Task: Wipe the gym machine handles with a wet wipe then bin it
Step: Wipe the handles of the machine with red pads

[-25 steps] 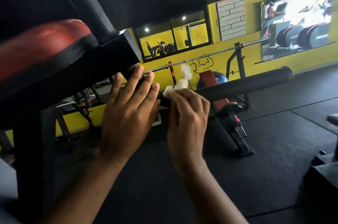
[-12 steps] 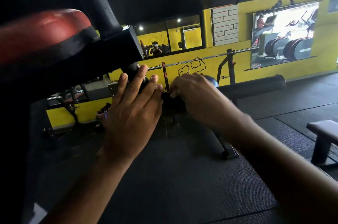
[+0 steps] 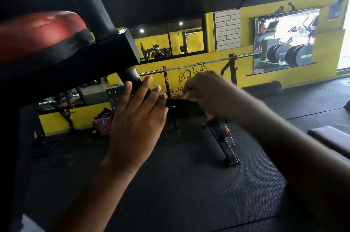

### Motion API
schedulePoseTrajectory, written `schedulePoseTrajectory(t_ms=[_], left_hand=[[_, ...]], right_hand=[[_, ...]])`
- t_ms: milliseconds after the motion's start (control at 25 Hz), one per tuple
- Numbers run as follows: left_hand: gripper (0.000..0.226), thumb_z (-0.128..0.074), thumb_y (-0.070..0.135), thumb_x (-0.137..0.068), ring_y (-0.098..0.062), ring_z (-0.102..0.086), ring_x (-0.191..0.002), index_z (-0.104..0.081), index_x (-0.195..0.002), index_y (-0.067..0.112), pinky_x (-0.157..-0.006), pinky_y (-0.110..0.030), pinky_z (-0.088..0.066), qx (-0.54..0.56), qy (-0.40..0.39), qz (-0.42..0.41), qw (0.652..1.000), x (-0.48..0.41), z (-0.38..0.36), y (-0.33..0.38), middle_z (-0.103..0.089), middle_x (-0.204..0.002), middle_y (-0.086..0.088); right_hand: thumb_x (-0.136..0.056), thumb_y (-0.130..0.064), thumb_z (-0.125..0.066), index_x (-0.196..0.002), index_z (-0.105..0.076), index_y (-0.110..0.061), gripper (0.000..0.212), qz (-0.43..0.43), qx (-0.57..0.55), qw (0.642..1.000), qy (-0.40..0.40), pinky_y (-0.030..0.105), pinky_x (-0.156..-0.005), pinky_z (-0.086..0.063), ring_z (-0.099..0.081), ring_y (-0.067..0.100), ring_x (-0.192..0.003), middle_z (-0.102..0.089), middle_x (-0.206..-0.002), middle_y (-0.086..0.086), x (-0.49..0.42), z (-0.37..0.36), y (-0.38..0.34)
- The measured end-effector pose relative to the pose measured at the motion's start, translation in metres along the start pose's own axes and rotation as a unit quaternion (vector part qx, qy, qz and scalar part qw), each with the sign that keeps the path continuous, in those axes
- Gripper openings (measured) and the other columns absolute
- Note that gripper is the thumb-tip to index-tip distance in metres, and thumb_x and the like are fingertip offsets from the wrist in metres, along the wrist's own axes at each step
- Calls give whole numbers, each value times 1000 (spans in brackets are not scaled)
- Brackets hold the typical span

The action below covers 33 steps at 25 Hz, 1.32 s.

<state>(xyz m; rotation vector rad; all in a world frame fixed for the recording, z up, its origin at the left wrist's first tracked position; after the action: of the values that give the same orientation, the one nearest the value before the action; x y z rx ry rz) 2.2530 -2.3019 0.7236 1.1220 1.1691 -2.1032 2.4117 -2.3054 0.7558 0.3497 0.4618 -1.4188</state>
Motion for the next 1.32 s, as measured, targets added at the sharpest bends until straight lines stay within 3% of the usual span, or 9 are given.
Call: schedulePoseTrajectory(t_ms=[360,440,520,600,680,920,1040,1120,1320], left_hand=[[29,-59,21,-99,-32,-45,-135,-66,-121,3,-121,-50,-12,9,-7,13,1000,1,-2,6,-63,-130,-14],[28,-58,20,-100,-31,-46,-135,-66,-120,3,-121,-51,-13,12,-3,21,1000,0,-2,5,-63,-129,-14],[28,-57,20,-100,-31,-46,-135,-66,-121,3,-120,-51,-14,11,-6,20,1000,0,-2,7,-63,-129,-14],[30,-57,20,-100,-31,-45,-136,-65,-122,3,-120,-51,-13,10,-12,12,1000,-1,-2,7,-62,-130,-14],[31,-58,20,-99,-31,-45,-136,-64,-124,3,-120,-51,-13,5,-17,7,1000,-1,-2,7,-61,-132,-14],[32,-54,23,-100,-31,-44,-136,-63,-123,3,-120,-52,-14,4,-24,13,1000,-1,-2,10,-62,-131,-14],[33,-52,24,-100,-31,-45,-136,-64,-123,3,-121,-51,-12,9,-26,14,1000,-2,-3,12,-62,-131,-14],[34,-52,24,-100,-31,-45,-136,-64,-123,2,-121,-49,-9,11,-25,17,999,-3,-4,14,-62,-130,-14],[36,-52,25,-100,-31,-42,-138,-62,-126,2,-122,-49,-7,17,-36,21,999,-1,-6,13,-60,-133,-15]], right_hand=[[-82,-5,-75,-102,-72,-16,22,-93,-142,919,355,25,-78,-50,-57,17,-100,-63,-109,1,78,-29,-12],[-82,-6,-77,-90,-69,-18,16,-198,-304,811,459,23,-72,-48,-60,11,-91,-65,-100,-2,90,-53,-10],[-84,-5,-74,-86,-65,-17,15,-300,-533,609,505,24,-74,-51,-64,9,-87,-67,-95,2,90,-92,-13],[-89,-2,-66,-100,-66,-9,13,-319,-757,378,425,24,-76,-53,-66,14,-87,-69,-96,9,69,-126,-37],[-94,2,-56,-114,-62,-4,22,-298,-868,219,331,21,-73,-56,-68,15,-84,-68,-99,12,50,-137,-49],[-99,-2,-44,-97,-68,-4,24,-179,-940,99,274,20,-67,-59,-71,15,-81,-69,-98,12,43,-121,-31],[-93,-2,-53,-111,-65,-4,21,-179,-929,132,297,20,-79,-58,-68,14,-88,-67,-103,11,52,-126,-20],[-92,-2,-58,-109,-65,-7,19,-191,-887,217,361,22,-84,-56,-66,13,-92,-68,-101,8,65,-127,-12],[-84,-1,-71,-92,-64,-9,14,-190,-440,653,586,21,-82,-46,-59,14,-91,-67,-95,4,99,-75,-1]])
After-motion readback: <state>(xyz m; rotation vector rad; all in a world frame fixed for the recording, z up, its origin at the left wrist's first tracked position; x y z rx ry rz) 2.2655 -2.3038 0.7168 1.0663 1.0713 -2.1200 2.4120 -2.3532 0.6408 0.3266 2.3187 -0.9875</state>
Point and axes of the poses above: each hand's wrist, its own x-axis away from the middle knuckle, its own z-axis out of the back of the hand, y = z × x, the point moved 7 cm from there along -x, towards the middle knuckle
